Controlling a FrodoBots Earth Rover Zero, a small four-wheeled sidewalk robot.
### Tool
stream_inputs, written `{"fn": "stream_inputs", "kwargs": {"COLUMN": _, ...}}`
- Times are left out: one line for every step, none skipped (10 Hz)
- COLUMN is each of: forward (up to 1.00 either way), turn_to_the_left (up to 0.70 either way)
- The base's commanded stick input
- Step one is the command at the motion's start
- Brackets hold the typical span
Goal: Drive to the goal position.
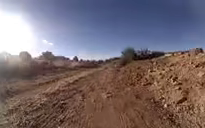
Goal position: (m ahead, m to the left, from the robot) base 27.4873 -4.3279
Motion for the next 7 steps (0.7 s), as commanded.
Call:
{"fn": "stream_inputs", "kwargs": {"forward": 0.50, "turn_to_the_left": 0.00}}
{"fn": "stream_inputs", "kwargs": {"forward": 0.50, "turn_to_the_left": 0.00}}
{"fn": "stream_inputs", "kwargs": {"forward": 0.50, "turn_to_the_left": 0.00}}
{"fn": "stream_inputs", "kwargs": {"forward": 0.50, "turn_to_the_left": 0.00}}
{"fn": "stream_inputs", "kwargs": {"forward": 0.50, "turn_to_the_left": 0.00}}
{"fn": "stream_inputs", "kwargs": {"forward": 0.50, "turn_to_the_left": 0.00}}
{"fn": "stream_inputs", "kwargs": {"forward": 0.50, "turn_to_the_left": 0.00}}
